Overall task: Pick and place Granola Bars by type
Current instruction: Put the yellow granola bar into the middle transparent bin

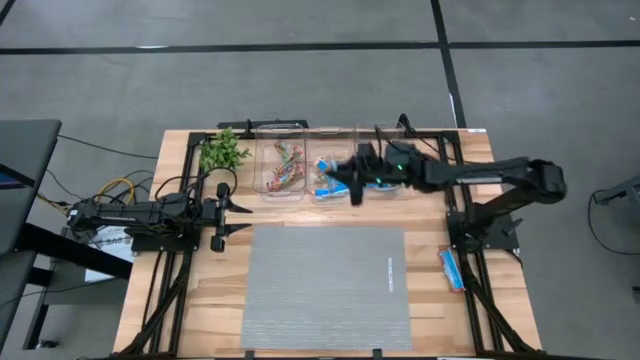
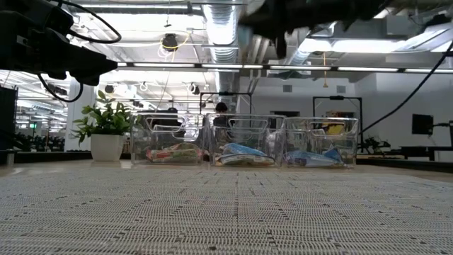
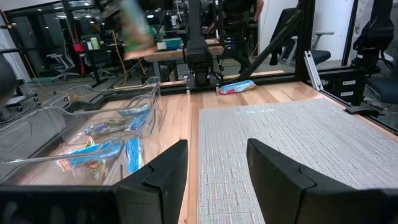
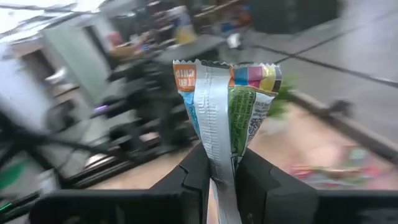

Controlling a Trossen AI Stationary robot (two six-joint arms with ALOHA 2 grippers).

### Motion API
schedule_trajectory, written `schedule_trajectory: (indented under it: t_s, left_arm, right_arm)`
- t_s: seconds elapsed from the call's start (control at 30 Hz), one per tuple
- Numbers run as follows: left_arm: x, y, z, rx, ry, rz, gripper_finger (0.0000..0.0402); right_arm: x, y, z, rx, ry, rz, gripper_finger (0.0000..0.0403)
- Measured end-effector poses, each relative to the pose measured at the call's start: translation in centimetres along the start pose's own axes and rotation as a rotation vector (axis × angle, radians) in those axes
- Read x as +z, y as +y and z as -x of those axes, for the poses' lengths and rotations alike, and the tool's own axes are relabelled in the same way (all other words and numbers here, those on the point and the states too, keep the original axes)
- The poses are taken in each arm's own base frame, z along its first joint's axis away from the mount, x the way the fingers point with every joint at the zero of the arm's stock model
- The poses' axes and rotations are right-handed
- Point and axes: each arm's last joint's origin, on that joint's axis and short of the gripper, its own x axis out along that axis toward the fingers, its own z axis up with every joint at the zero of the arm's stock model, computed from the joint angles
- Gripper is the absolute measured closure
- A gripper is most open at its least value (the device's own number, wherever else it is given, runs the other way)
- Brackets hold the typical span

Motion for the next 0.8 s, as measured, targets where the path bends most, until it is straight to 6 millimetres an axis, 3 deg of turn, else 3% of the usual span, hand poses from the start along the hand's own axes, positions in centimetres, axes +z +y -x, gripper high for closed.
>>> schedule_trajectory:
  t_s: [0.17,0.3,0.5,0.8]
  left_arm:
    - [0.0,0.0,0.0,0.0,0.0,0.0,0.0242]
    - [0.0,0.0,0.0,0.0,0.0,0.0,0.0242]
    - [0.0,0.0,0.0,-0.001,0.0,0.0,0.0242]
    - [0.0,0.0,0.0,0.0,0.0,0.0,0.0242]
  right_arm:
    - [0.9,-5.1,-1.5,-0.172,-0.024,-0.032,0.0356]
    - [2.4,-7.6,-2.2,-0.238,-0.062,-0.041,0.0356]
    - [3.4,-9.0,-2.9,-0.264,-0.084,-0.043,0.0356]
    - [2.5,-10.1,-2.8,-0.314,0.011,-0.071,0.0356]
